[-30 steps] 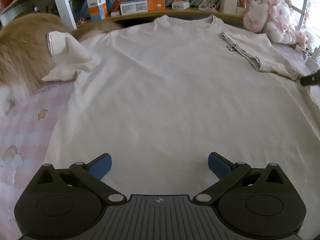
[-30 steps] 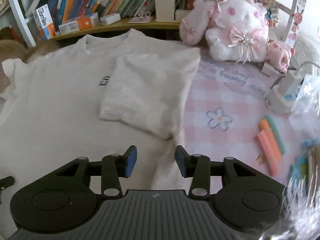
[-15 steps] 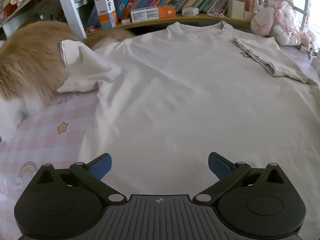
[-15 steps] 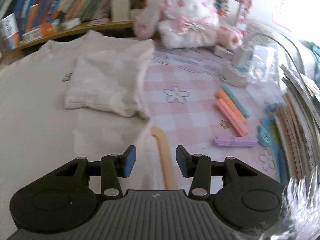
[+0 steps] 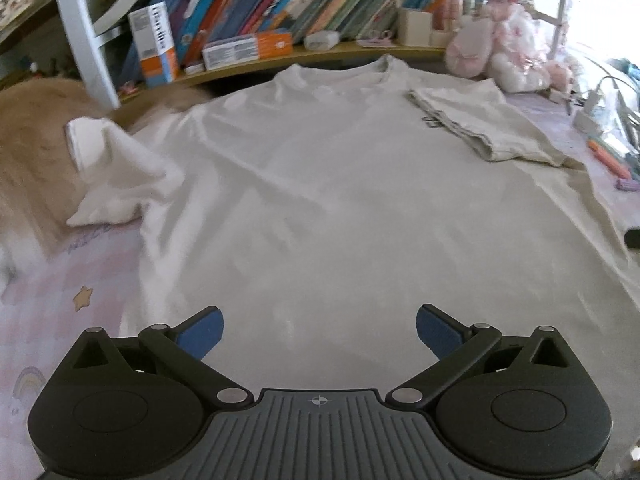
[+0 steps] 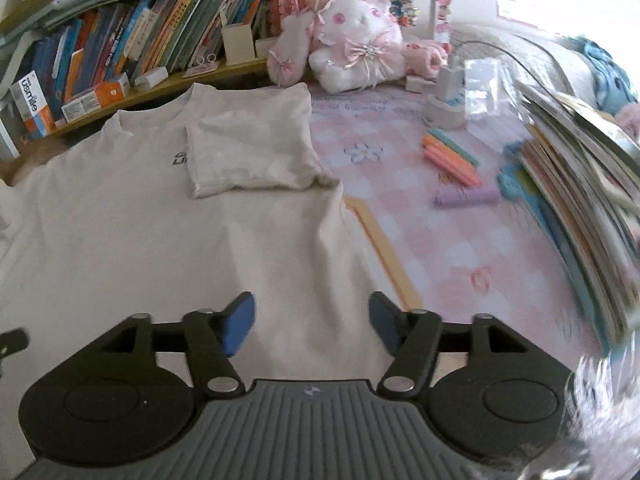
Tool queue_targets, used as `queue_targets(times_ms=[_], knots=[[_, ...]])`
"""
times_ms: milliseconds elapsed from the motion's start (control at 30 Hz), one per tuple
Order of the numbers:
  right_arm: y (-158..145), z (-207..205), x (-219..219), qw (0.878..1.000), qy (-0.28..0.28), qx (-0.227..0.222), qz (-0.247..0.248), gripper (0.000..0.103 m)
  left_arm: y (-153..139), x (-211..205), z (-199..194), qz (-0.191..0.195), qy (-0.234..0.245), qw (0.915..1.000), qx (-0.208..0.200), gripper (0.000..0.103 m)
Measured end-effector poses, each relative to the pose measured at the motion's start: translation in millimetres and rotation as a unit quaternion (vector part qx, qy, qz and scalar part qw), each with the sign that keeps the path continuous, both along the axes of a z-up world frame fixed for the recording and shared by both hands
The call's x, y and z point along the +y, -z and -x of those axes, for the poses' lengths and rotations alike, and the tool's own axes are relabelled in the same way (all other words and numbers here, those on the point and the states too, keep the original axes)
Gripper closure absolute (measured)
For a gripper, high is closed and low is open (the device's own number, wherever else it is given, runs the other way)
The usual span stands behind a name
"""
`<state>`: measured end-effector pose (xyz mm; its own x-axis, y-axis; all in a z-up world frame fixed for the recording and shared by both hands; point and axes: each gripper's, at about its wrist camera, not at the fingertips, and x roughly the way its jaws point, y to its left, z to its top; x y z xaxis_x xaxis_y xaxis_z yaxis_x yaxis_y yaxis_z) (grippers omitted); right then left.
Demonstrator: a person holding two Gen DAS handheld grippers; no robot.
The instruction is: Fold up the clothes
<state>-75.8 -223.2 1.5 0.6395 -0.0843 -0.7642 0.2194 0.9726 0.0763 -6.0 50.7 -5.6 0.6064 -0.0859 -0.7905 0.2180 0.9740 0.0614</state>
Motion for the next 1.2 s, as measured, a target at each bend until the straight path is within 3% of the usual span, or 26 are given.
queue_targets(times_ms=[100, 600, 1200], knots=[[-3, 12, 9, 1.0, -0.007, -0.004, 0.019, 0.021, 0, -4, -4, 0.0, 0.014, 0.9999, 0.0, 0.0], [-1, 29, 32, 1.0, -0.004, 0.0, 0.03, 0.02, -4, -13, 5, -0.021, 0.083, 0.9961, -0.022, 0.0], [-2, 20, 39, 0.998, -0.041, 0.001, 0.037, 0.019, -5, -9, 6, -0.022, 0.052, 0.9983, -0.019, 0.0]])
